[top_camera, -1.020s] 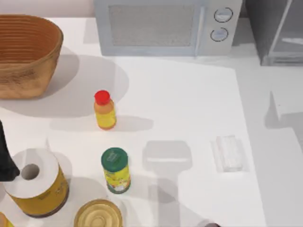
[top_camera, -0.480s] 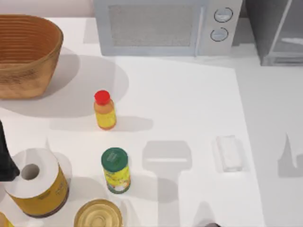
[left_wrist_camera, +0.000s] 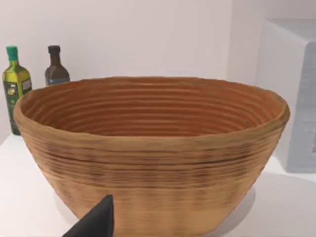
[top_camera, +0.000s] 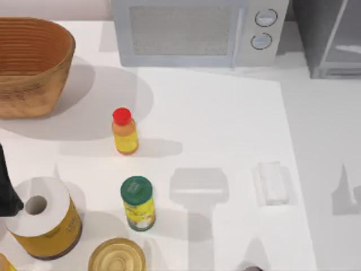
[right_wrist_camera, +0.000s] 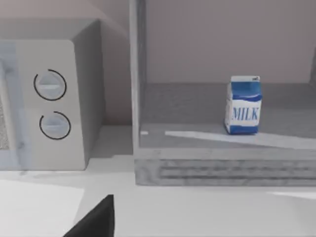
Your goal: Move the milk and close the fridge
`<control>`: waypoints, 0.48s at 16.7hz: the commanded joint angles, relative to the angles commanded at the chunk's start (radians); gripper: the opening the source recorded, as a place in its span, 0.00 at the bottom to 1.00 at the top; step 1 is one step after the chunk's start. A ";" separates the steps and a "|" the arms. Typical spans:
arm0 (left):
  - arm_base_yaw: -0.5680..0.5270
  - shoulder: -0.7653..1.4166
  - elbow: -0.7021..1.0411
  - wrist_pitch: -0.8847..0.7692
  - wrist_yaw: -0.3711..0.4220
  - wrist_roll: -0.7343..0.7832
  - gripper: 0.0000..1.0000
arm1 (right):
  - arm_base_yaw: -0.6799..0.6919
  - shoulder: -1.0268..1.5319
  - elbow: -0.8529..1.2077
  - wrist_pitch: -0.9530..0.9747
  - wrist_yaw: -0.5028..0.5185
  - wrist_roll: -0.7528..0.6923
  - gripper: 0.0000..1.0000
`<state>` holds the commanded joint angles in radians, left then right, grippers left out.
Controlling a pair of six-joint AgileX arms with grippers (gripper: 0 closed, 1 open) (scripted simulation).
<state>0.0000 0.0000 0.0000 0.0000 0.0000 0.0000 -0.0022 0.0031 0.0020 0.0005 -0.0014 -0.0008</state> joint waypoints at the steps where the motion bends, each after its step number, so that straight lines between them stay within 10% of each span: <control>1: 0.000 0.000 0.000 0.000 0.000 0.000 1.00 | -0.001 -0.009 0.007 -0.011 0.001 0.000 1.00; 8: 0.000 0.000 0.000 0.000 0.000 0.000 1.00 | -0.006 -0.231 0.190 -0.373 0.008 -0.002 1.00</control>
<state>0.0000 0.0000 0.0000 0.0000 0.0000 0.0000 -0.0087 -0.2277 0.1919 -0.3729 0.0071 -0.0024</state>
